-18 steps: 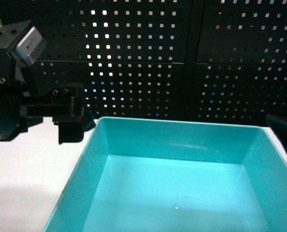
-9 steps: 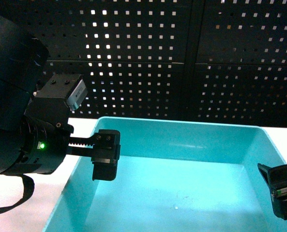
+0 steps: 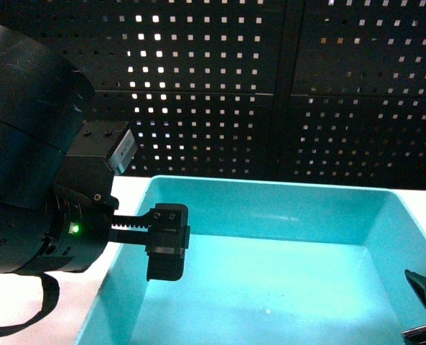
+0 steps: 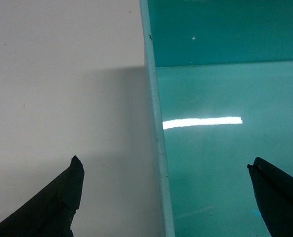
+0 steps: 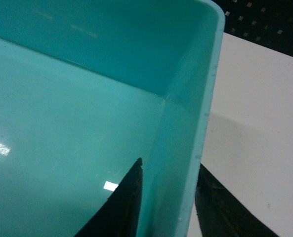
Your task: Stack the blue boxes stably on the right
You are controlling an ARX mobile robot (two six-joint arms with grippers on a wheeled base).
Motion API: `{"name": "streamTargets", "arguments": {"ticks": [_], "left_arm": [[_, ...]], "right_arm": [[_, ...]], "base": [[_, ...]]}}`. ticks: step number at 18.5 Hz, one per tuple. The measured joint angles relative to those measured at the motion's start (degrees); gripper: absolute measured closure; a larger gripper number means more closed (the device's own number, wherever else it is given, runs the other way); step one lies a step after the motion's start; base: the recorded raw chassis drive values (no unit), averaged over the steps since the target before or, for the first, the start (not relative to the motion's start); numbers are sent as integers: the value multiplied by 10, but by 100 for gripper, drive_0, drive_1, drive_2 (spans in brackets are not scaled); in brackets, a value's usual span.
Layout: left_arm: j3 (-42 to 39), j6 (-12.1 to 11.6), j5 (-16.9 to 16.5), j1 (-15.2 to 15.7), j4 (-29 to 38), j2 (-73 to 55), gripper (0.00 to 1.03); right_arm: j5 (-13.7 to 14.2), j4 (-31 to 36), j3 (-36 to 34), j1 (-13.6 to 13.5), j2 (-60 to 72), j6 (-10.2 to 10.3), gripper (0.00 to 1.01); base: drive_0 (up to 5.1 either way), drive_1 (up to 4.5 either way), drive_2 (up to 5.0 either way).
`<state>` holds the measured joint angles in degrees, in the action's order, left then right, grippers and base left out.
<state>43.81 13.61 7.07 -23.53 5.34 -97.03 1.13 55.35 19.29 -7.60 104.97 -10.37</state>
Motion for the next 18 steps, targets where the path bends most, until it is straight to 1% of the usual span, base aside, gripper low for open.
{"name": "streamTargets", "arguments": {"ticks": [1,2,3,5,6,9,11,13,14,16,17,18], "left_arm": [[0,6,0,-1,-2,0,5],[-1,11,2,-3,-2,0,5],[-3,16,5,-4,-2,0,5],[-9,38,17,-6,-18,1,5],[-12,46,26,-10,-24,1,5],[-19,68,37,-27,-35,11,5],[-21,78,39,-34,-39,15,5],[-27,92,40,-35,-39,15,8],[-31,96,41,-32,-35,14,6],[-34,100,45,-28,-28,10,23],[-36,102,49,-22,-19,7,61],[-38,105,48,-21,-17,6,72]], "right_arm": [[4,11,-6,-4,4,0,72],[4,16,-8,-7,4,21,81],[3,24,-12,-7,4,45,88],[2,31,-16,-12,4,78,93],[4,35,-18,-14,5,85,93],[6,52,-25,-15,9,89,94],[8,63,-31,-19,12,89,94],[11,69,-33,-22,14,89,94],[17,71,-34,-26,14,89,94],[19,76,-37,-26,14,89,94],[15,80,-43,-21,13,88,94],[12,75,-44,-19,9,88,94]], "base": [[0,0,0],[0,0,0],[0,0,0],[0,0,0],[0,0,0],[0,0,0],[0,0,0],[0,0,0],[0,0,0],[0,0,0],[0,0,0],[0,0,0]]}}
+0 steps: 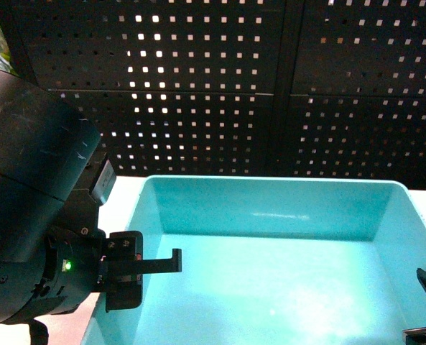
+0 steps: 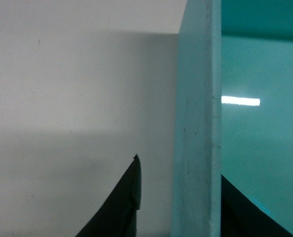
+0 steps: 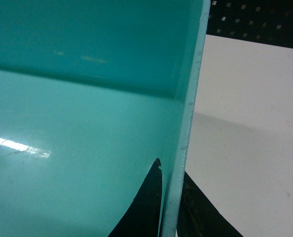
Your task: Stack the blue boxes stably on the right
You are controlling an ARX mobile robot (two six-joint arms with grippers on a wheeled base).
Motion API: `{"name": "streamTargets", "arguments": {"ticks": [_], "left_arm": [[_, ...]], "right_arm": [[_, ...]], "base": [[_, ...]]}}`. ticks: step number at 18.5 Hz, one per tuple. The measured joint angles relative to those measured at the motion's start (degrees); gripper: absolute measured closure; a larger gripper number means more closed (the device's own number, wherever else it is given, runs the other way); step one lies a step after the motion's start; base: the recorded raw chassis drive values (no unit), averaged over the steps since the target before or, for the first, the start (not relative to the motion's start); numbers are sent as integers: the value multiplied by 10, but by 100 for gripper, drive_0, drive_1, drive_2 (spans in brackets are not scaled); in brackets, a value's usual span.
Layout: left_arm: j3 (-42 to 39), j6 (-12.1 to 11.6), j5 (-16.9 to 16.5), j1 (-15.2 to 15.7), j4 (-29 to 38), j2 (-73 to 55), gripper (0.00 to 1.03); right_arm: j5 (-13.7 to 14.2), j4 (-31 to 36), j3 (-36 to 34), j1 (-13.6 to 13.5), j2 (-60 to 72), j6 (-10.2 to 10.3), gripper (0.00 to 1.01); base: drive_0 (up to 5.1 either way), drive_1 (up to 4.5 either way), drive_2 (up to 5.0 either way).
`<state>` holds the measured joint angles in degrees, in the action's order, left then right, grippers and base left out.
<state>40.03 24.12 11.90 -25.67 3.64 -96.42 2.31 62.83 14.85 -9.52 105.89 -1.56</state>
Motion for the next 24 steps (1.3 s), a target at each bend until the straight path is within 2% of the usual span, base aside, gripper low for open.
{"name": "streamTargets", "arguments": {"ticks": [3,6,11,13,16,20,21,23,24], "left_arm": [[-2,13,-8,-6,7,-3,102],[-6,16,-10,-6,11,-3,101],[-12,9,-16,-7,-4,20,101],[15,-8,-14,-3,-23,43,101],[58,-30,-15,2,-36,63,101],[143,-68,-12,3,-79,115,101],[181,-81,-10,3,-83,123,101],[219,-92,-10,3,-81,135,101],[218,-95,-11,3,-79,143,101]], "right_arm": [[-8,-9,-6,2,-10,-4,94],[-22,-18,-11,14,-22,-4,94],[-49,-85,0,41,-90,-4,94],[-64,-132,30,56,-150,-15,94],[-70,-170,68,67,-194,-15,94],[-82,-268,171,83,-277,-11,94],[-84,-295,224,89,-292,-9,94],[-87,-305,285,94,-295,-10,94],[-81,-299,288,95,-301,-19,94]], "base": [[0,0,0],[0,0,0],[0,0,0],[0,0,0],[0,0,0],[0,0,0],[0,0,0],[0,0,0],[0,0,0]]}}
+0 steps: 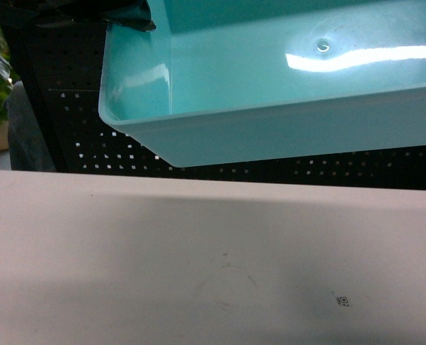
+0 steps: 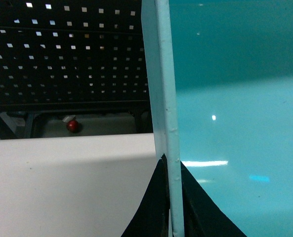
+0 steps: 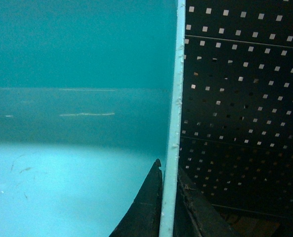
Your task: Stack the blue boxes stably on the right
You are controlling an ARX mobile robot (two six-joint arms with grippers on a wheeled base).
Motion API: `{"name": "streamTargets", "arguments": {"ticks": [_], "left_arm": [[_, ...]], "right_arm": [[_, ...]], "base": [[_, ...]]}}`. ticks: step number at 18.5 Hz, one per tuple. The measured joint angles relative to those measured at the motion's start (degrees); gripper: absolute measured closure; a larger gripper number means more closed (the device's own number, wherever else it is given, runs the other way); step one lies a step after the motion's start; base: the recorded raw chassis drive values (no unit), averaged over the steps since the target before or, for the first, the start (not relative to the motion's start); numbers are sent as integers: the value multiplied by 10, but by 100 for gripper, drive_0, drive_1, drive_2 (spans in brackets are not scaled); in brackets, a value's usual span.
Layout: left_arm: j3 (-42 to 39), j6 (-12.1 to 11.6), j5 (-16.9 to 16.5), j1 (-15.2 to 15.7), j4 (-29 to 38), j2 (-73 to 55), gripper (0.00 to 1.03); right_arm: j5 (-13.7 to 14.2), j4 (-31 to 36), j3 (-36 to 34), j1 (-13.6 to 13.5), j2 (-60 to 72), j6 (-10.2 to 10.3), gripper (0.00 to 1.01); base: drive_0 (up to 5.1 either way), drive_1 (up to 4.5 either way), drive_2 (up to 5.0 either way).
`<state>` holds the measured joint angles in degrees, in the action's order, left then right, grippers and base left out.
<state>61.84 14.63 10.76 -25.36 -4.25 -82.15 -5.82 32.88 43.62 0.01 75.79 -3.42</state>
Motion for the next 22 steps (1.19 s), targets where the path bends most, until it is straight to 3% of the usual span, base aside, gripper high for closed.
{"name": "streamTargets", "arguments": {"ticks": [5,22], "left_arm": [[-52,-16,6,-2,50,2,101],[-52,-23,8,-2,51,8,101]], "right_arm": [[2,11,-29,0,-1,-4,94],[2,14,-29,0,-2,0,94]], "base": [[0,0,0],[-125,-125,-125]]}}
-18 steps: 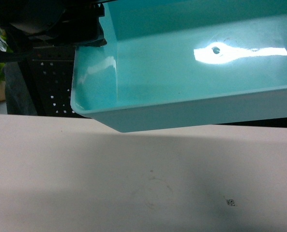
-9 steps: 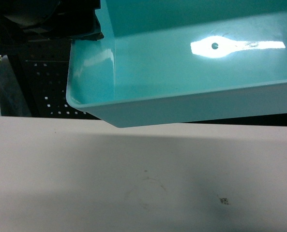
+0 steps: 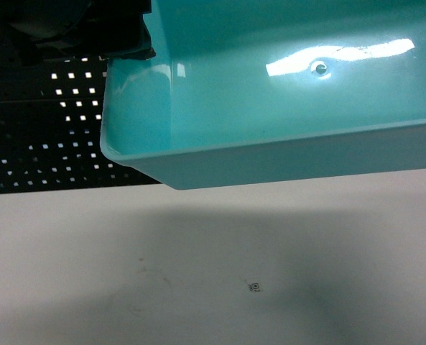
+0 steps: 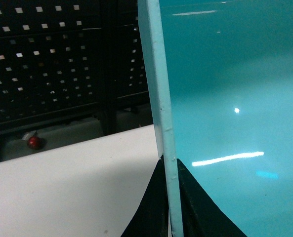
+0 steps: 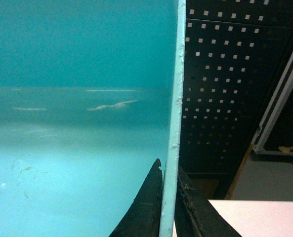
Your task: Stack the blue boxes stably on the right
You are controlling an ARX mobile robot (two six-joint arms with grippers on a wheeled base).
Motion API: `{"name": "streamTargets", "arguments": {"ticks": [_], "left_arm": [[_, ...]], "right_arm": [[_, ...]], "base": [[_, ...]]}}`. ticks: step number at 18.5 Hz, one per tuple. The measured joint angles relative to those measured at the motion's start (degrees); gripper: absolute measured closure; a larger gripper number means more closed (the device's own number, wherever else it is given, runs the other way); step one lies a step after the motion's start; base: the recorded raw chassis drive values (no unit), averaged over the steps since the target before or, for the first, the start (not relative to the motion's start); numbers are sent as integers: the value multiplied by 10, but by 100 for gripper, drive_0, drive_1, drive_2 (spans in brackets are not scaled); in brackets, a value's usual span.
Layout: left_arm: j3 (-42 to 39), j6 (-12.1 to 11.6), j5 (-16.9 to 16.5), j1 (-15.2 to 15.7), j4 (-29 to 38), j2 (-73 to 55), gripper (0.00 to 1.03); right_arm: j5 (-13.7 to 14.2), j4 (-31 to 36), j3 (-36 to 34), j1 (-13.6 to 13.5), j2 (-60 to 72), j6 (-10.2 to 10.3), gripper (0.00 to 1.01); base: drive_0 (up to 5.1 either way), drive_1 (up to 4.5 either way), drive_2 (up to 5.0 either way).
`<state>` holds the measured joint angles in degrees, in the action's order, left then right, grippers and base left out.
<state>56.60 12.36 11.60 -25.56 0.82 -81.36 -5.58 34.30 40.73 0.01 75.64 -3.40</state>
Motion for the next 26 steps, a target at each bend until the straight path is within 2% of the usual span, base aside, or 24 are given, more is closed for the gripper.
{"name": "streamTargets", "arguments": {"ticks": [26], "left_arm": [[0,-3,0,0,0,0,101]], "right_arm": [[0,0,0,0,0,2,94]], "base": [[-159,-159,-159]]}}
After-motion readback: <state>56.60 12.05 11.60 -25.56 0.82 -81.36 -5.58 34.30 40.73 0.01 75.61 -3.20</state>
